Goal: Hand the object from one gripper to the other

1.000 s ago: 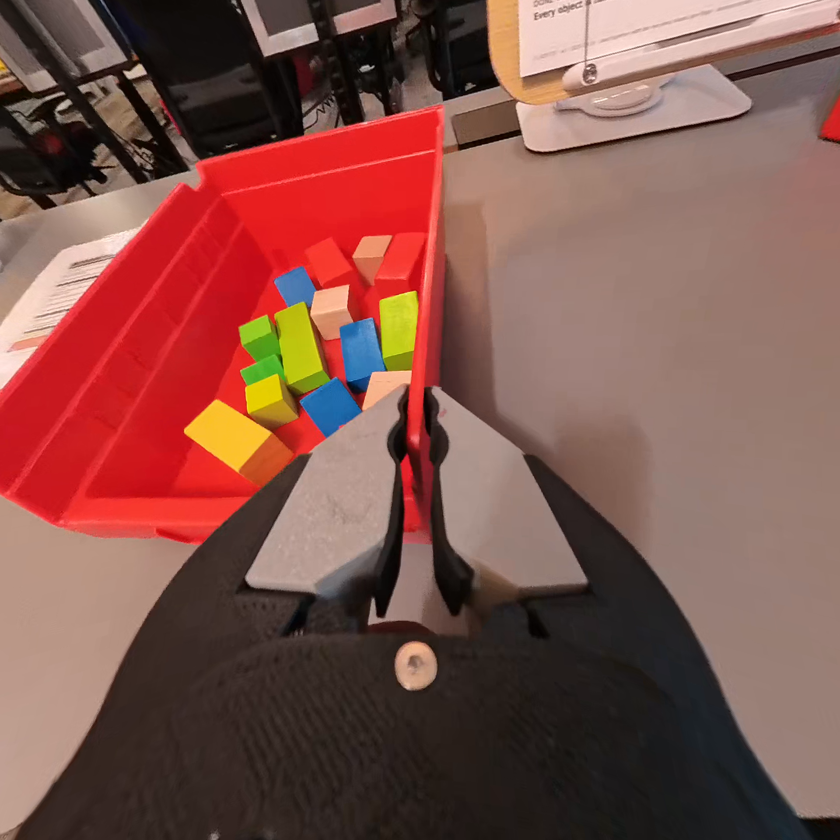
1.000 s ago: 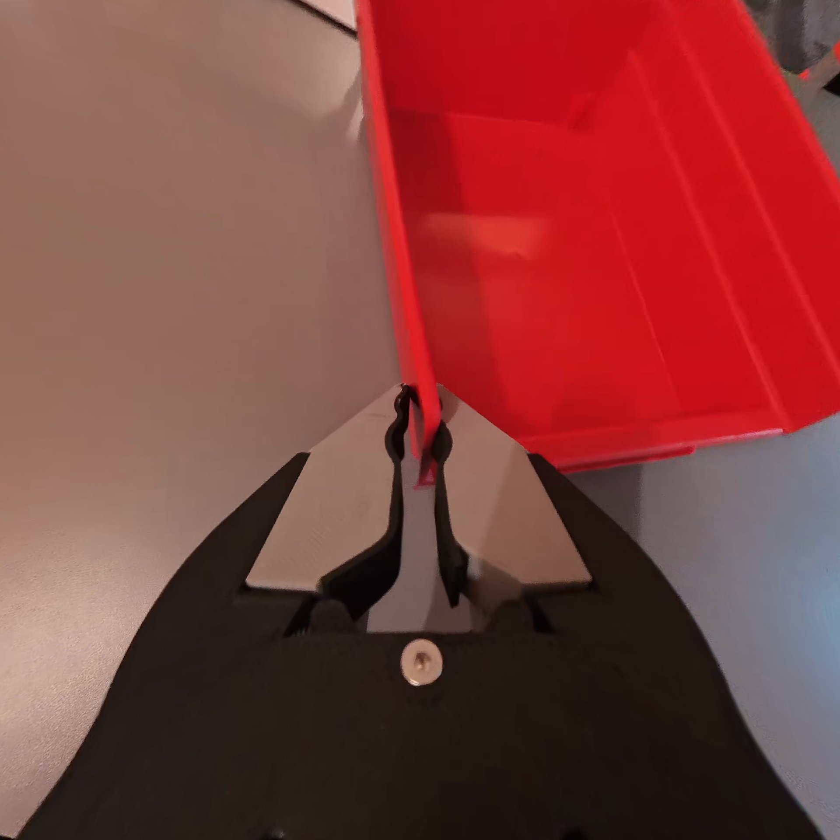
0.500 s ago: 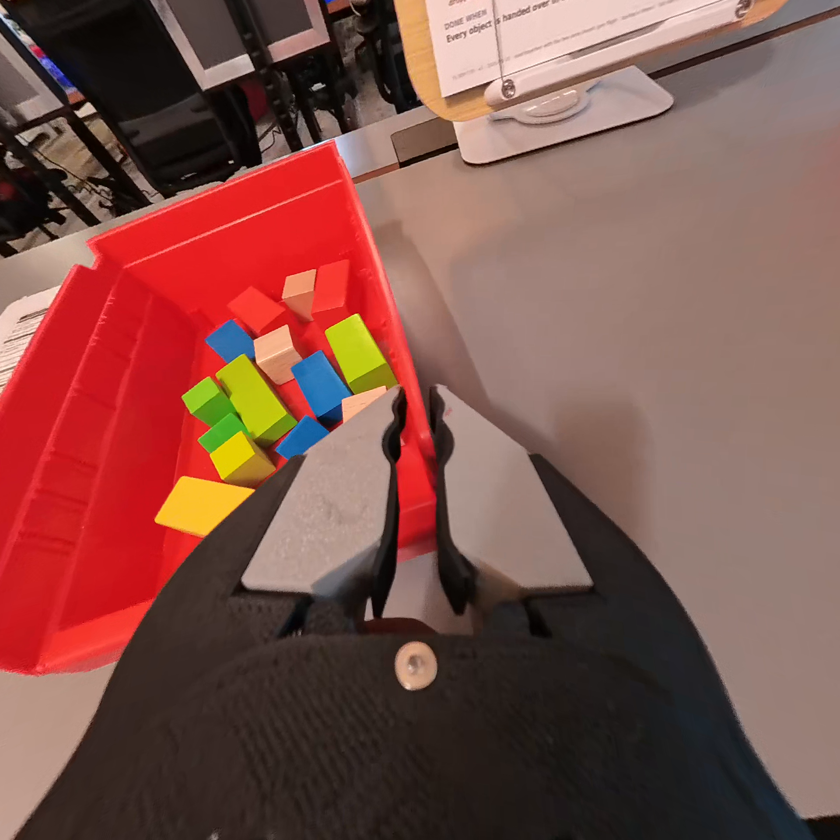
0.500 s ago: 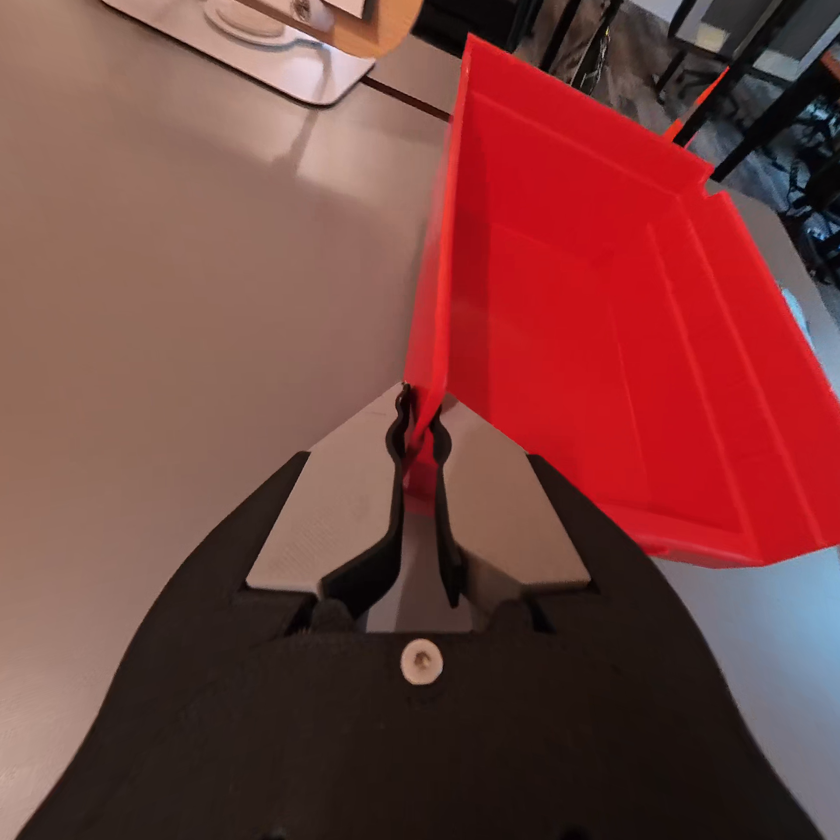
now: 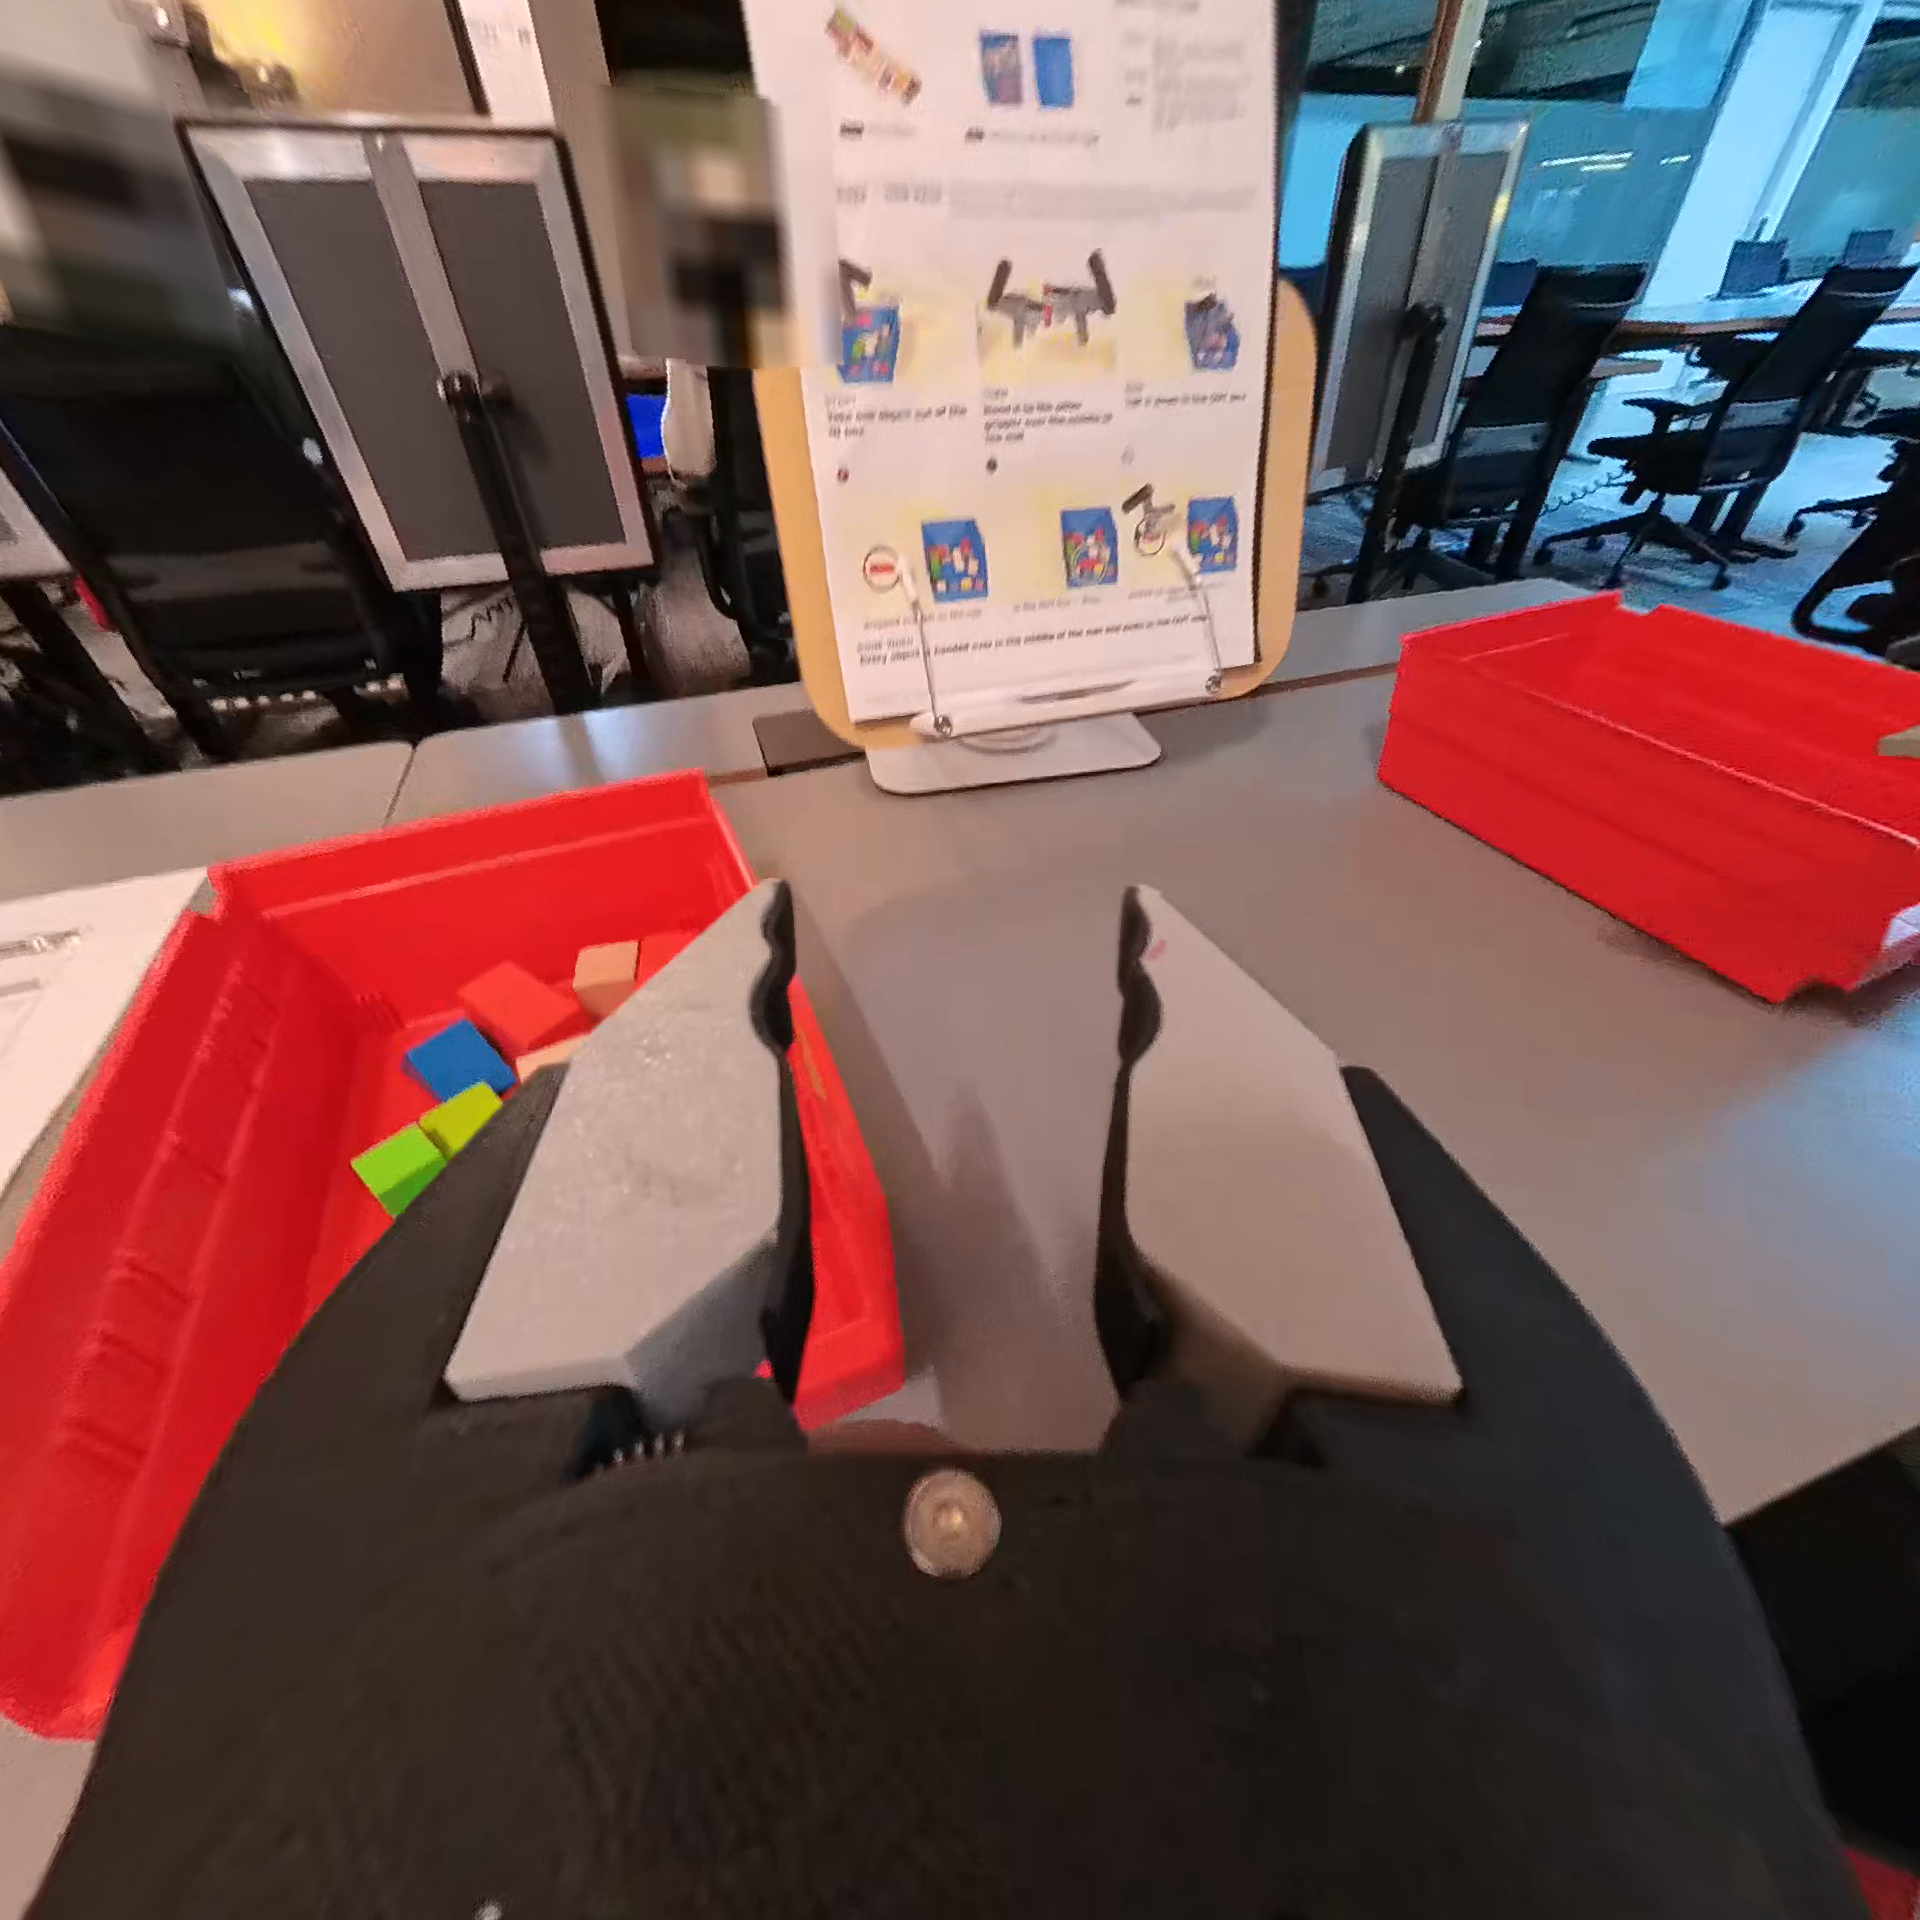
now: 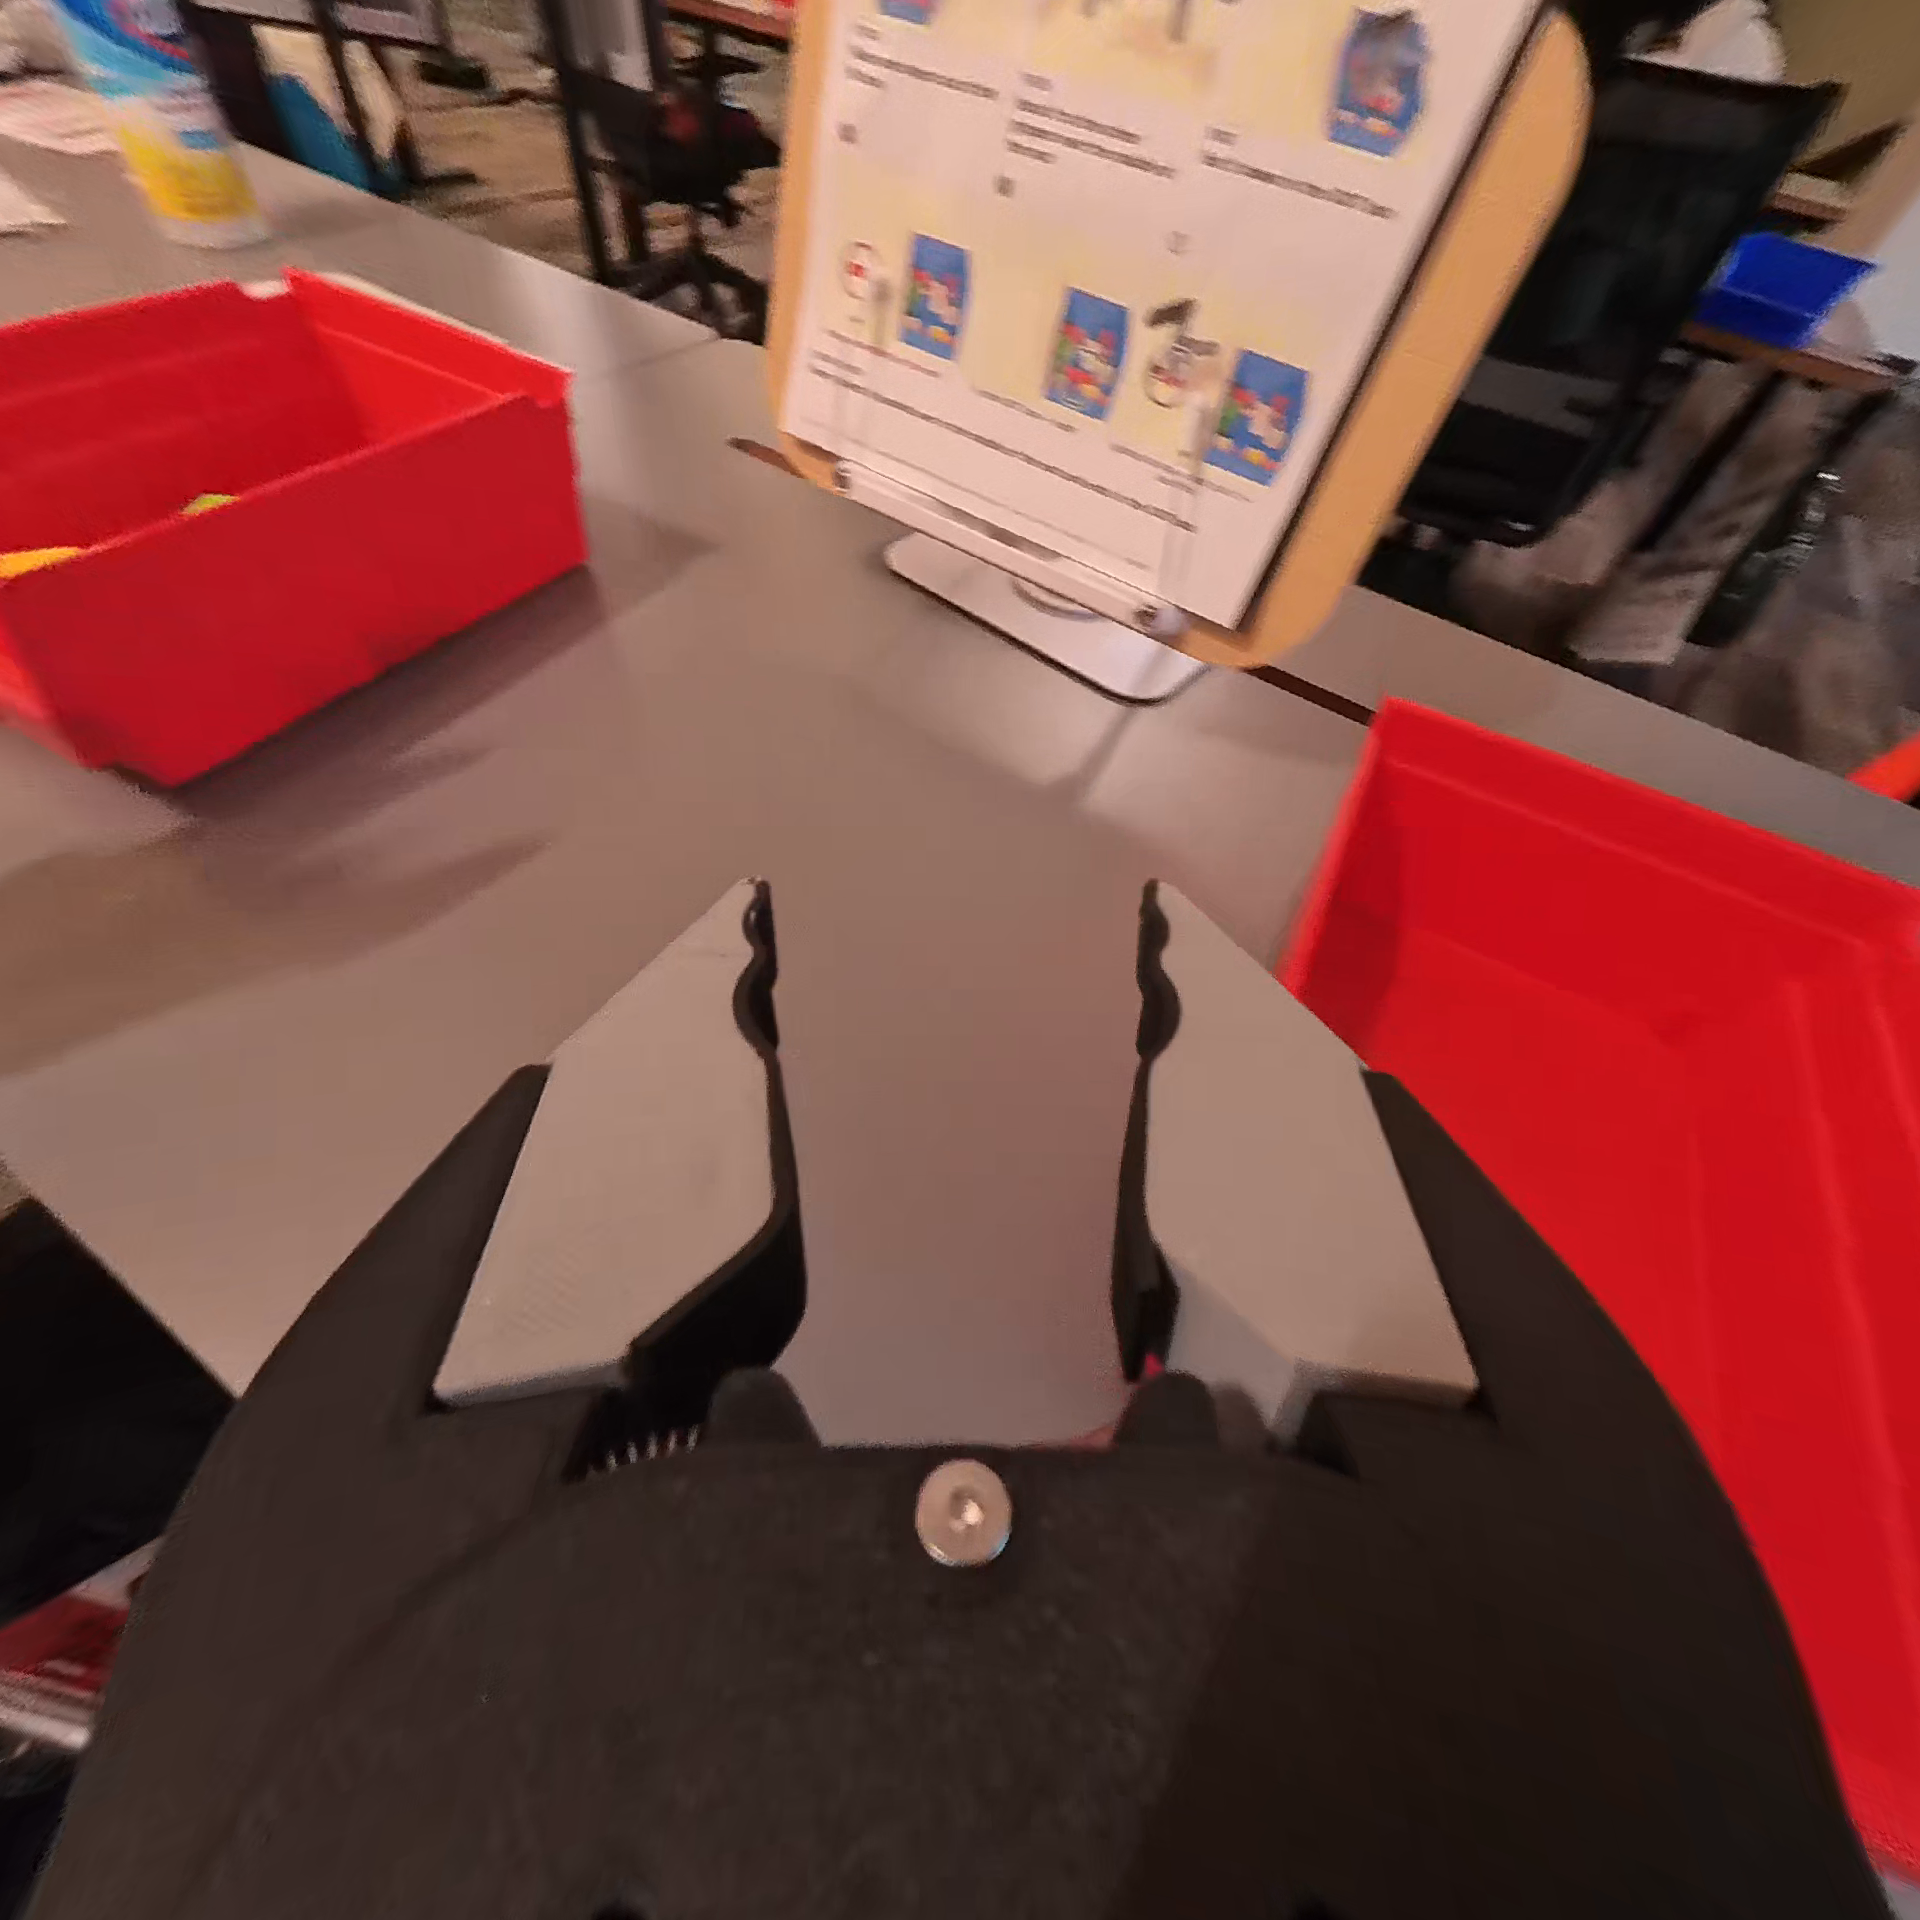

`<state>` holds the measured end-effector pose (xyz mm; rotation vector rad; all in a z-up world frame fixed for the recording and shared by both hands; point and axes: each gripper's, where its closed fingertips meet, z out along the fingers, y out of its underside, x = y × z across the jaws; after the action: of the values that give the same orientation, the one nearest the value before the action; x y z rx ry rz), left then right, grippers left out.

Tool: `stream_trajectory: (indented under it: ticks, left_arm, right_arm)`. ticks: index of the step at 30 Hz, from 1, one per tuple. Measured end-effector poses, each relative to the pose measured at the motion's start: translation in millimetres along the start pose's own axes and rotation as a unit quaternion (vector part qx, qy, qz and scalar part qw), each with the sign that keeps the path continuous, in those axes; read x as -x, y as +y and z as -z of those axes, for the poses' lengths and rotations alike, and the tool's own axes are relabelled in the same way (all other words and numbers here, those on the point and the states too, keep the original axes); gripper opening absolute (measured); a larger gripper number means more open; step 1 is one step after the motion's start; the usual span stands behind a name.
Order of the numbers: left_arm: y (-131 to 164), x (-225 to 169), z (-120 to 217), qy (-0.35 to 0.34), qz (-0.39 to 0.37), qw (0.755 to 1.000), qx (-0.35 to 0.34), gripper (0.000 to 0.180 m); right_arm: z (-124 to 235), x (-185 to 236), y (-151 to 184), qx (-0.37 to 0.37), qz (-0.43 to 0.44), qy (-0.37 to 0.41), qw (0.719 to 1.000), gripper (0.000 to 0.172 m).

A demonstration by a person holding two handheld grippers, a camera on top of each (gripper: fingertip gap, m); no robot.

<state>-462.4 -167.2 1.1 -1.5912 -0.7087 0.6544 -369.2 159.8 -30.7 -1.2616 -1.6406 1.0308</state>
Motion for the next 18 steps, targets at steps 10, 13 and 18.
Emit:
stream_trajectory:
  ticks: [10, 13, 18]
  left_arm:
    - [-25, -1, -7, -0.081, -0.105, 0.986, -0.097, 0.076]
    - [-16, -10, -13, -0.066, -0.109, 0.989, -0.07, 0.076]
    - [26, -44, -29, 0.056, -0.037, 0.997, 0.046, 0.032]
  right_arm:
    - [-25, 21, -20, -0.01, 0.025, -0.081, 0.996, 0.076]
    - [-26, 24, -17, -0.009, 0.032, -0.095, 0.995, 0.078]
    - [-18, 22, -14, -0.013, 0.034, -0.089, 0.995, 0.077]
